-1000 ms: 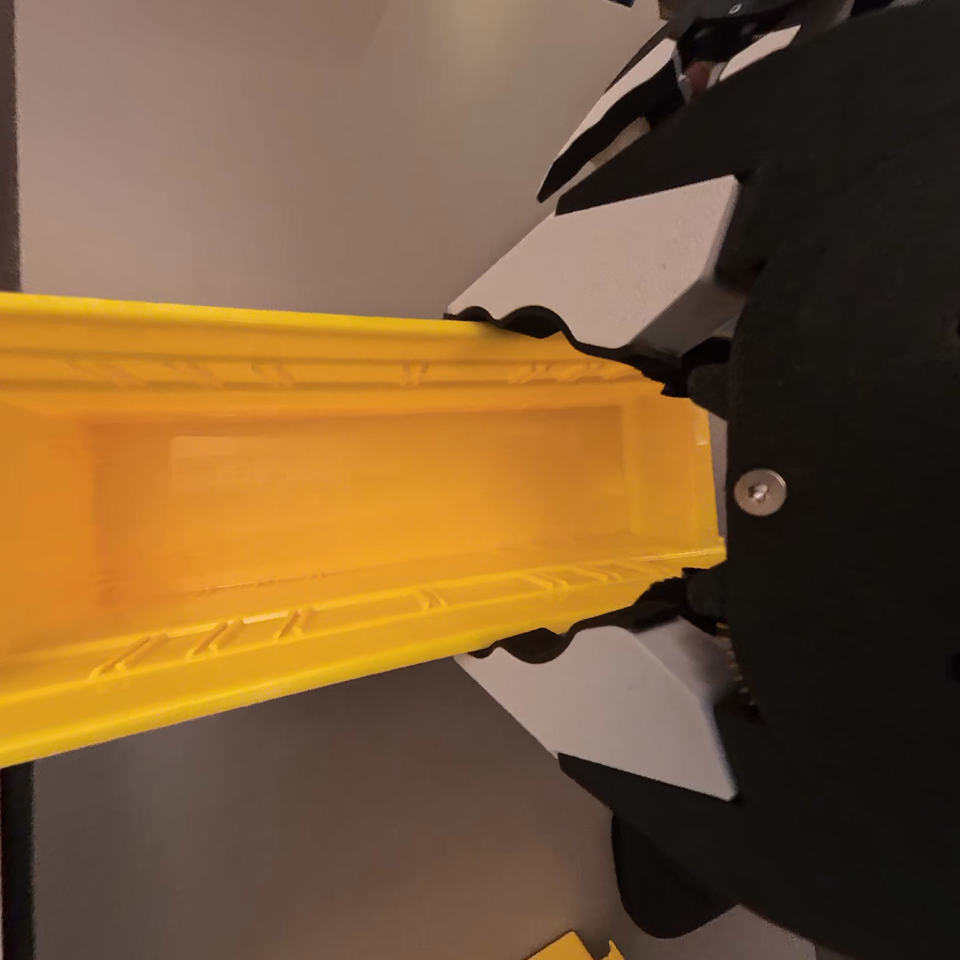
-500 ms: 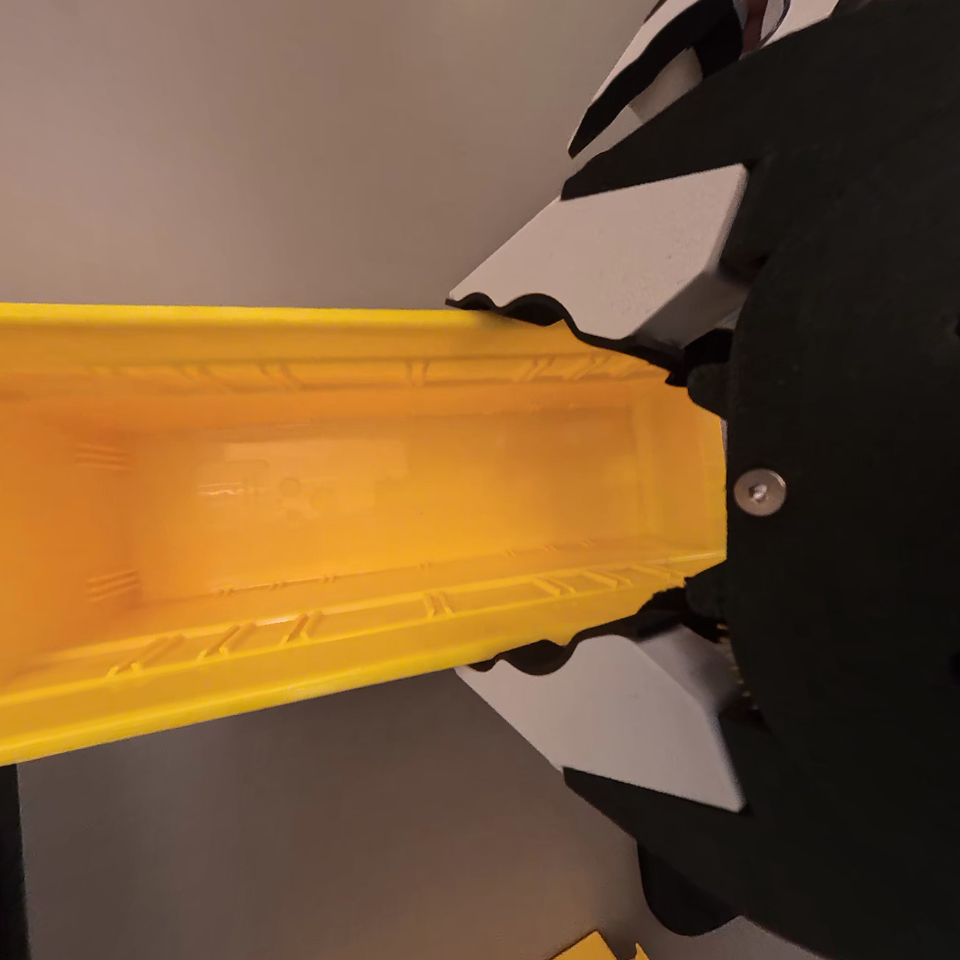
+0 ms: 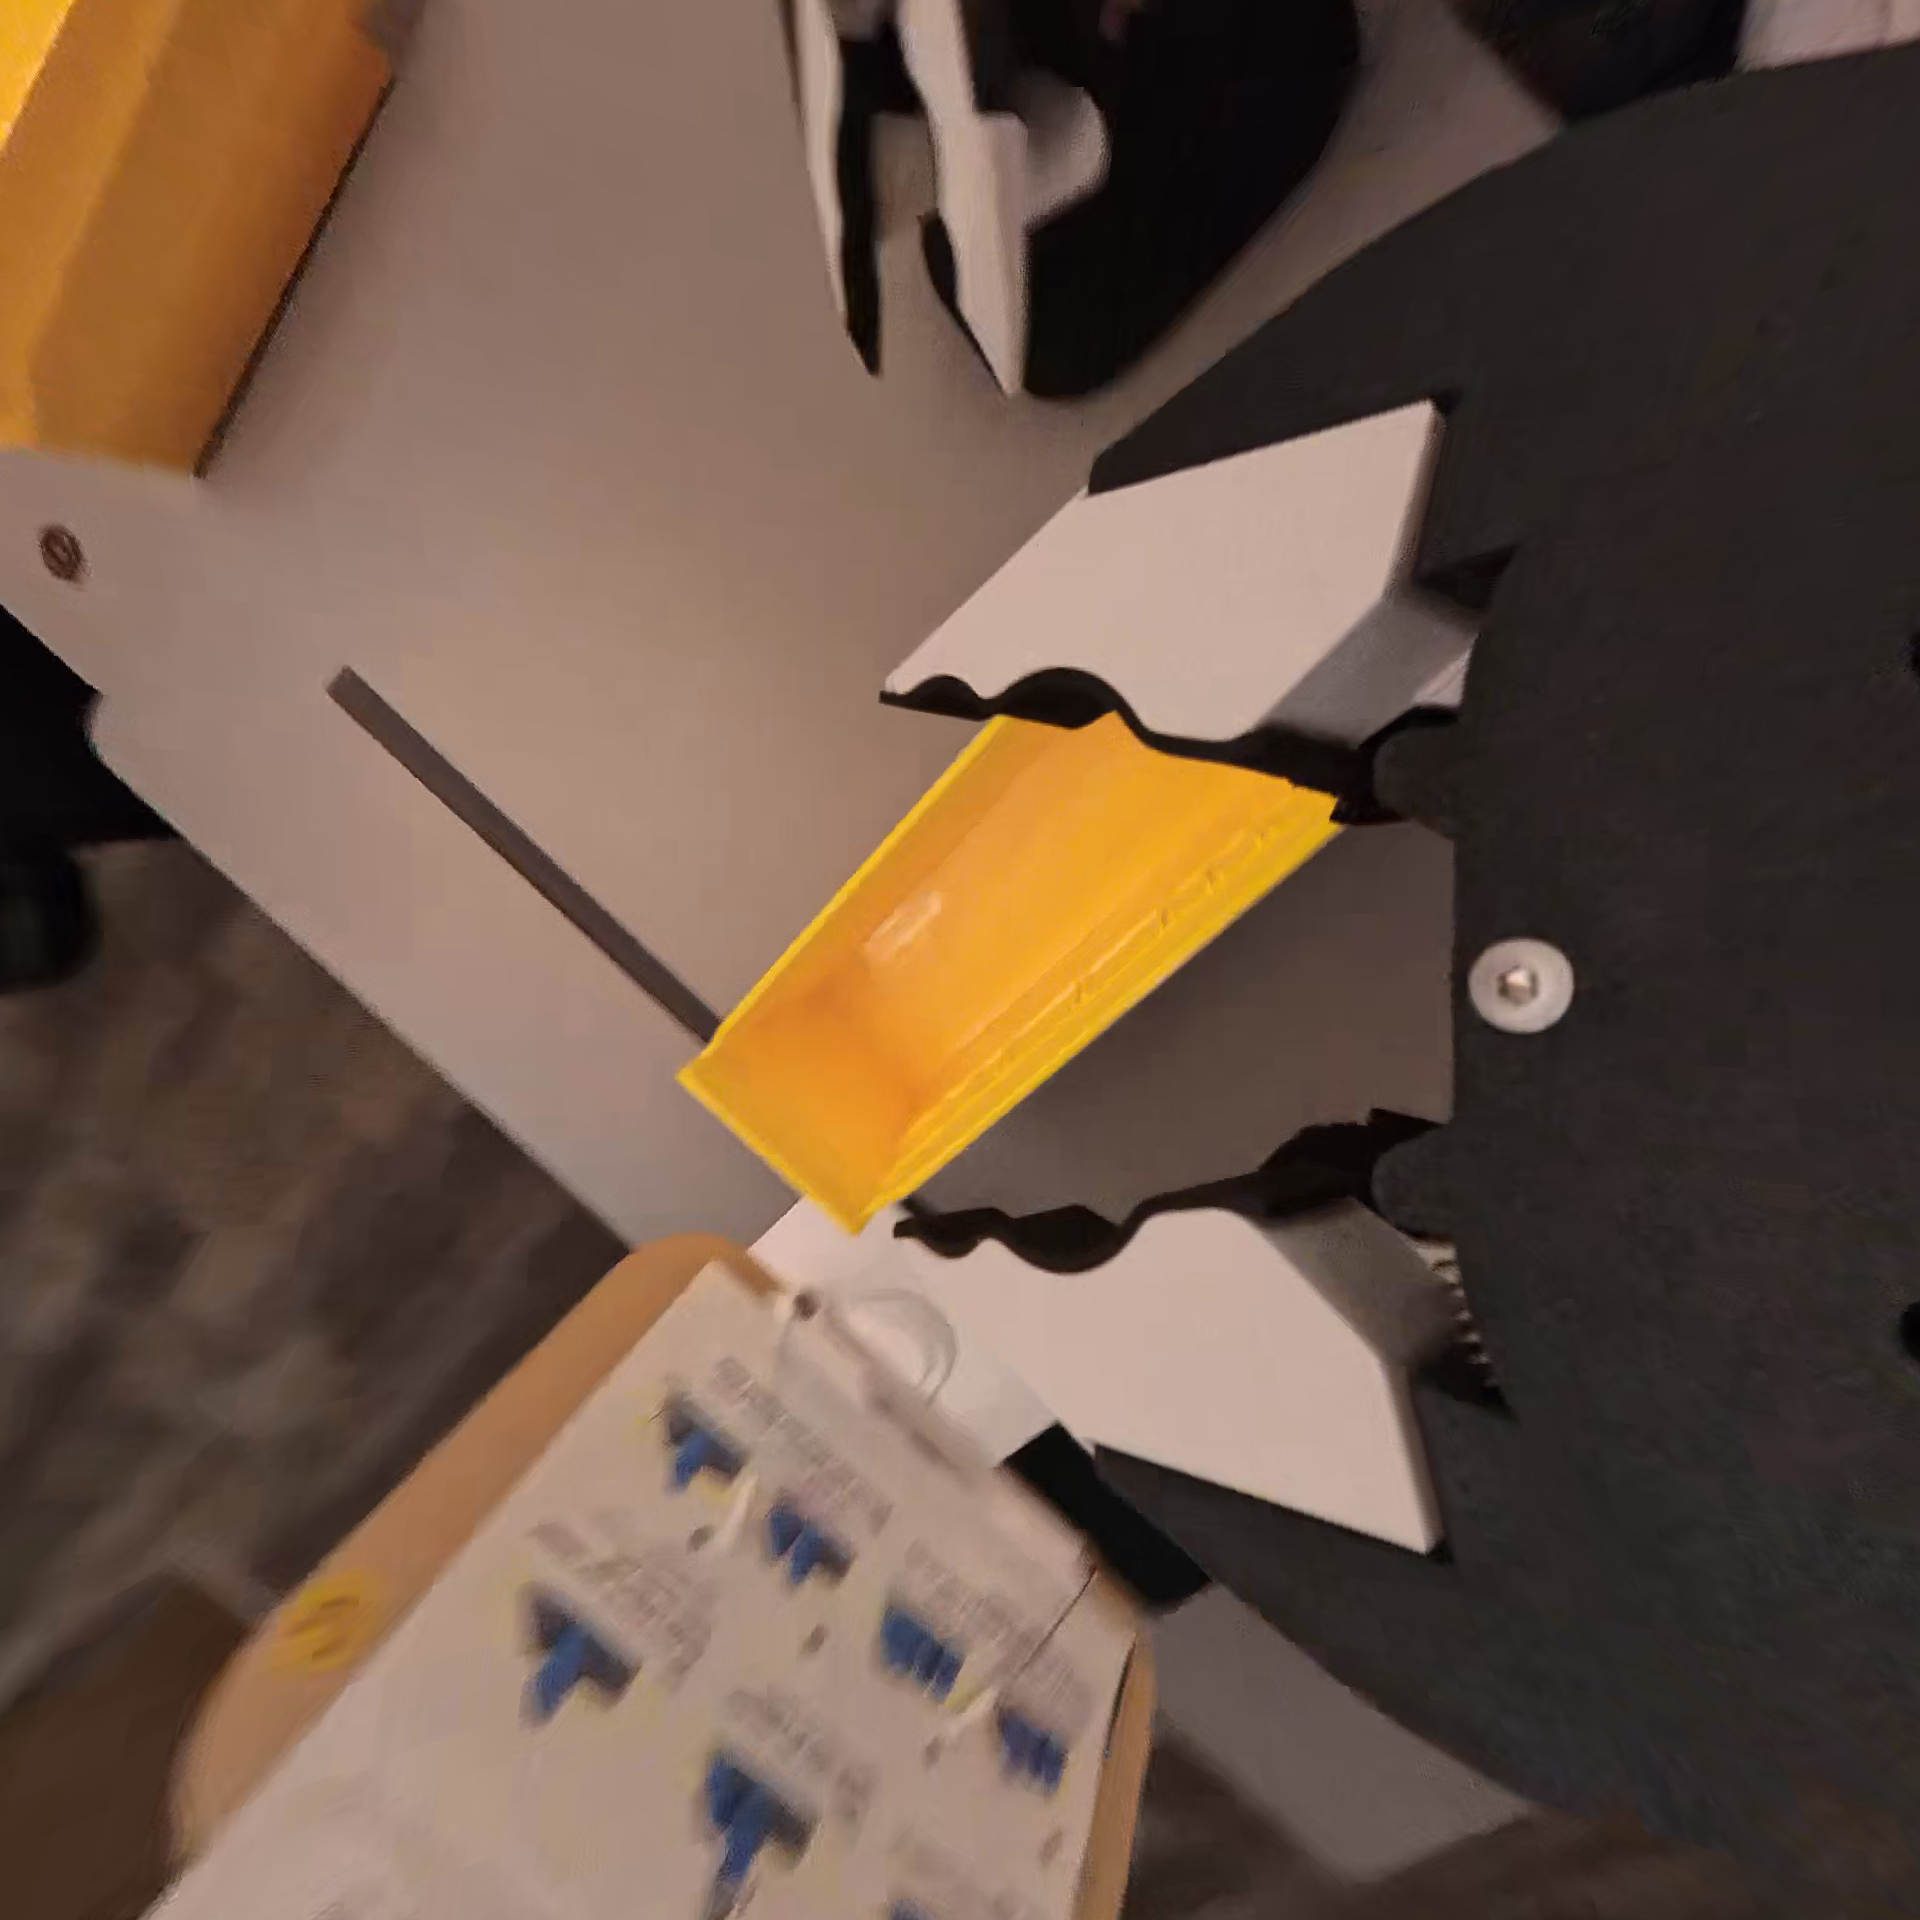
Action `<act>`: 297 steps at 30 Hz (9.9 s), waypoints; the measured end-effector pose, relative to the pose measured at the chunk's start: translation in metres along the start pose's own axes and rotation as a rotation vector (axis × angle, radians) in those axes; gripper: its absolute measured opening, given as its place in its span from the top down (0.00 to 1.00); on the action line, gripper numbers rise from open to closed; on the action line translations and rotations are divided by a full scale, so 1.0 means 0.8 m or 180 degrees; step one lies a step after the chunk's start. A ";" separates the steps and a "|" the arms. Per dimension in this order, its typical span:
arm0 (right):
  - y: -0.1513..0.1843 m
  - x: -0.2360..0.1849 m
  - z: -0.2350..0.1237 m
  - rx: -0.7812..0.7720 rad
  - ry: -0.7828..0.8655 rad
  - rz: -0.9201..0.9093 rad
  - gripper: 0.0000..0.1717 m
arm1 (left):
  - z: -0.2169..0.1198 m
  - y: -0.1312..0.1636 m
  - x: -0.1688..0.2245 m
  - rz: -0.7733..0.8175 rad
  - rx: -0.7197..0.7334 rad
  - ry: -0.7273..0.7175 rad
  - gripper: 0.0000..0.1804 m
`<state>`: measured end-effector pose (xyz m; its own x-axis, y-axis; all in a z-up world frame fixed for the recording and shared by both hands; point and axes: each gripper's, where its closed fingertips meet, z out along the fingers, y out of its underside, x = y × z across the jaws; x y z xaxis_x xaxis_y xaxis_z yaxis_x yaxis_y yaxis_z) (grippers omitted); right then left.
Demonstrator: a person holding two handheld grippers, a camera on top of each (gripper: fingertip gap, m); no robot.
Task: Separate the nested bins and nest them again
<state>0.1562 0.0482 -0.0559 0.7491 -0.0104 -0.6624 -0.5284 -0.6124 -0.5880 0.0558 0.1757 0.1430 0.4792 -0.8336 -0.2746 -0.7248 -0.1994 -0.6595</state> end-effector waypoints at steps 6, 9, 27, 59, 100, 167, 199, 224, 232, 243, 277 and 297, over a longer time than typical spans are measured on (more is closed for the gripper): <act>-0.002 0.005 -0.005 0.0016 -0.0007 -0.0003 0.45 | 0.012 0.016 -0.026 0.1590 0.0257 -0.0323 0.61; -0.002 0.000 -0.012 0.0077 -0.0093 -0.0004 0.46 | 0.069 0.042 -0.038 0.1955 -0.0244 0.0010 0.61; -0.013 0.007 -0.027 0.0074 -0.0376 -0.0135 0.51 | 0.254 0.064 -0.094 0.1994 -0.0727 0.0488 0.81; 0.014 0.017 0.001 -0.0129 -0.0467 0.0016 0.51 | 0.198 0.041 -0.143 0.1743 -0.0397 0.0138 0.65; 0.008 -0.022 -0.001 -0.0050 -0.0590 -0.0093 0.52 | 0.058 0.539 -0.297 -0.2732 -0.2018 -0.0667 0.21; 0.047 -0.013 0.000 -0.0186 -0.0741 0.0095 0.53 | 0.107 0.095 -0.024 -0.2737 -0.1180 0.0144 0.37; 0.060 0.002 0.000 -0.0259 -0.0715 0.0124 0.53 | 0.159 0.116 -0.005 -0.2340 -0.1206 -0.0329 0.30; -0.066 -0.111 -0.088 0.1179 -0.0642 -0.1252 0.52 | -0.474 -0.057 -0.144 -0.0392 0.3955 -0.0993 0.55; -0.112 -0.223 -0.162 0.1840 -0.0793 -0.1985 0.43 | -0.443 0.059 -0.107 -0.0095 0.4146 -0.0560 0.59; -0.173 -0.364 -0.174 0.2080 -0.0722 -0.2647 0.49 | -0.261 0.156 -0.148 -0.0518 0.3665 0.0144 0.62; -0.082 -0.123 0.219 -0.1937 0.2292 -0.0743 0.17 | -0.235 0.222 -0.258 -0.1431 0.3695 0.0735 0.65; -0.084 -0.132 0.210 -0.2179 0.2216 -0.0536 0.34 | -0.213 0.217 -0.253 -0.1503 0.3480 0.0810 0.66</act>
<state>0.0453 0.2236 -0.0241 0.9768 -0.2092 -0.0452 -0.2130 -0.9710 -0.1089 -0.2511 0.2222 0.2033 0.3834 -0.8980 0.2157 0.3526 -0.0735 -0.9329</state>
